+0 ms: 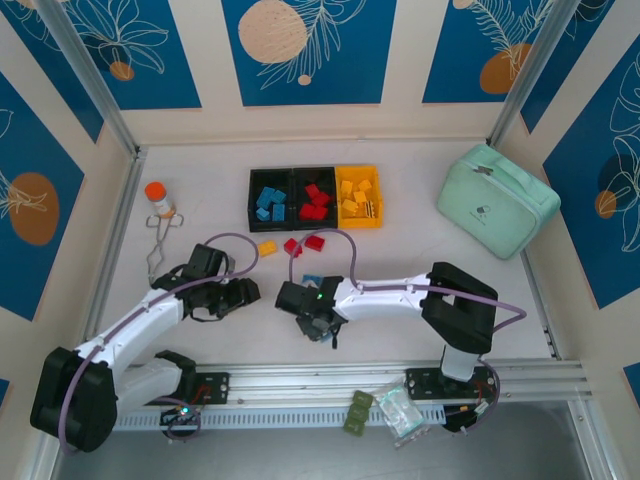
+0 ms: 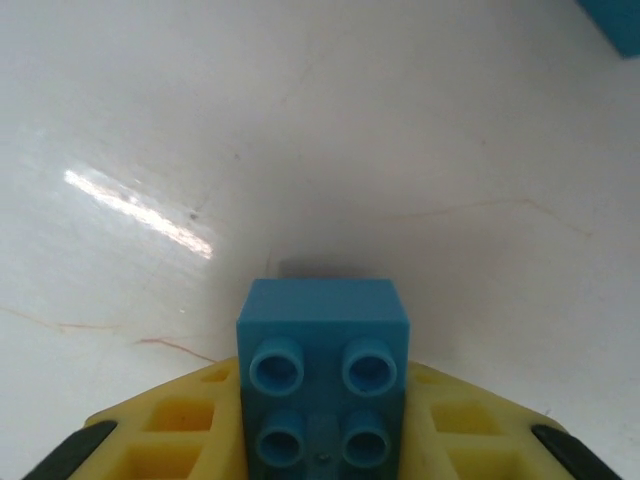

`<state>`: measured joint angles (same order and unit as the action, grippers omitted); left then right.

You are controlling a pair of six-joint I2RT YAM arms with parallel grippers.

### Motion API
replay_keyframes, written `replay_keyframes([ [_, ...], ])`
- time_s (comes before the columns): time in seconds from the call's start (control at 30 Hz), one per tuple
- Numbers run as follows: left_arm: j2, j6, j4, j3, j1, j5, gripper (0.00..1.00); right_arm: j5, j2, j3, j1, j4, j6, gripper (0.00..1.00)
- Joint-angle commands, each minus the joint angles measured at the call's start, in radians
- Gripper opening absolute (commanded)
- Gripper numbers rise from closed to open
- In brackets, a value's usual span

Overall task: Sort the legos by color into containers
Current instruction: Pick up the lego from the bottom-center of the table, then place the lego in the container.

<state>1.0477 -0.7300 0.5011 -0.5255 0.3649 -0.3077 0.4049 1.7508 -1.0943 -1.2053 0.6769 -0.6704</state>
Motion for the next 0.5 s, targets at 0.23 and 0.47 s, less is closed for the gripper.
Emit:
replay_keyframes([
  [0.23, -0.098, -0.041, 0.019, -0.026, 0.0, 0.03, 0.6, -0.07, -0.033, -0.211, 0.144, 0.006, 0.113, 0.26],
  [0.47, -0.072, 0.01, 0.07, -0.144, -0.028, 0.047, 0.6, -0.146, 0.062, -0.433, 0.275, 0.018, 0.167, 0.27],
])
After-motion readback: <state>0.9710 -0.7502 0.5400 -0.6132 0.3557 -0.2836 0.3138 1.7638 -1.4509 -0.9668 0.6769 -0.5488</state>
